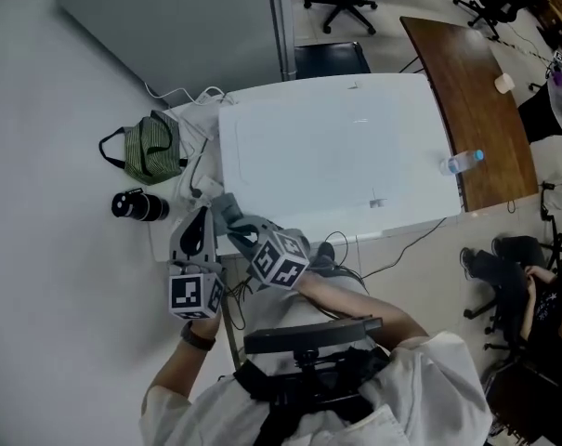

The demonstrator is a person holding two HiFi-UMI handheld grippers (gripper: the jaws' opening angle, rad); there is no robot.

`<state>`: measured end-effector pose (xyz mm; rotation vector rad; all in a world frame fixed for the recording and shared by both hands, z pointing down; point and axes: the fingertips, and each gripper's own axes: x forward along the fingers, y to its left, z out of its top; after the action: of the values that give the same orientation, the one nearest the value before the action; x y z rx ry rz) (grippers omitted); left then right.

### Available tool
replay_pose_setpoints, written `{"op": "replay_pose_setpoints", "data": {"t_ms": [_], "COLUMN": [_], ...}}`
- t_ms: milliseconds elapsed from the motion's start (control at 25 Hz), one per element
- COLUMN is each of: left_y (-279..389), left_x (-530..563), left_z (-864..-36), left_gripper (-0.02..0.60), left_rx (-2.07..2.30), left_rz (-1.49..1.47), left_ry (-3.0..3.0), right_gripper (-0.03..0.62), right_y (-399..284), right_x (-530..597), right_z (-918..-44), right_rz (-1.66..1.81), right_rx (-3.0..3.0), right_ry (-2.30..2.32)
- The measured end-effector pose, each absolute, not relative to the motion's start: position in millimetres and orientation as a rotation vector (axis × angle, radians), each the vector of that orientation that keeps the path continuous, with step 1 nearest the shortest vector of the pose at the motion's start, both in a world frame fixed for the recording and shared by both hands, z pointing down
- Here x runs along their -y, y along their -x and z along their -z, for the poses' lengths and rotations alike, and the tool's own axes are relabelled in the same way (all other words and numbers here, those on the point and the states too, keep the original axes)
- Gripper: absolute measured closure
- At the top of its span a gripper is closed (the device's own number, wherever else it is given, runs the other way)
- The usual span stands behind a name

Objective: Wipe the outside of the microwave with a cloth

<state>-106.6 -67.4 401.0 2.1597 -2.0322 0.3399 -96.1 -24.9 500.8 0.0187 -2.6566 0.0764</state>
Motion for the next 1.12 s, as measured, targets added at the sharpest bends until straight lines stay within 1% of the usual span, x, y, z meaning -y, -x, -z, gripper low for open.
{"op": "replay_pose_setpoints", "data": {"t_ms": [120,200,280,400,520,600,640,720,840,960,1120], "left_y": [94,83,67,43,38,45,50,61,79,109,155], "left_x": [60,53,45,39,36,32,29,24,12,-10,-45], "left_z": [-416,-431,-446,-462,-472,-473,-472,-466,-455,-453,-474], "left_gripper": [0.554,0.554,0.554,0.554,0.554,0.554,0.554,0.554,0.554,0.554,0.554], "left_rx": [2.056,2.093,2.114,2.09,2.067,2.079,2.086,2.085,2.058,2.027,1.973], "left_rz": [-0.35,-0.316,-0.286,-0.317,-0.324,-0.314,-0.306,-0.276,-0.22,-0.186,-0.188], "left_ry": [-2.11,-2.032,-1.957,-1.95,-1.943,-1.918,-1.911,-1.923,-1.979,-2.03,-2.04], "right_gripper": [0.574,0.574,0.574,0.574,0.574,0.574,0.574,0.574,0.574,0.574,0.574], "right_y": [51,0,-66,-180,-293,-346,-360,-360,-308,-215,-63], "right_x": [57,84,112,154,182,184,181,170,146,114,66], "right_z": [-507,-511,-511,-514,-522,-532,-537,-545,-550,-559,-573], "right_rz": [-0.133,-0.221,-0.278,-0.331,-0.325,-0.359,-0.385,-0.409,-0.405,-0.396,-0.316], "right_rx": [2.672,2.701,2.714,2.649,2.501,2.405,2.373,2.343,2.365,2.426,2.531], "right_ry": [-0.198,-0.366,-0.575,-0.95,-1.316,-1.468,-1.508,-1.521,-1.444,-1.307,-1.013]}}
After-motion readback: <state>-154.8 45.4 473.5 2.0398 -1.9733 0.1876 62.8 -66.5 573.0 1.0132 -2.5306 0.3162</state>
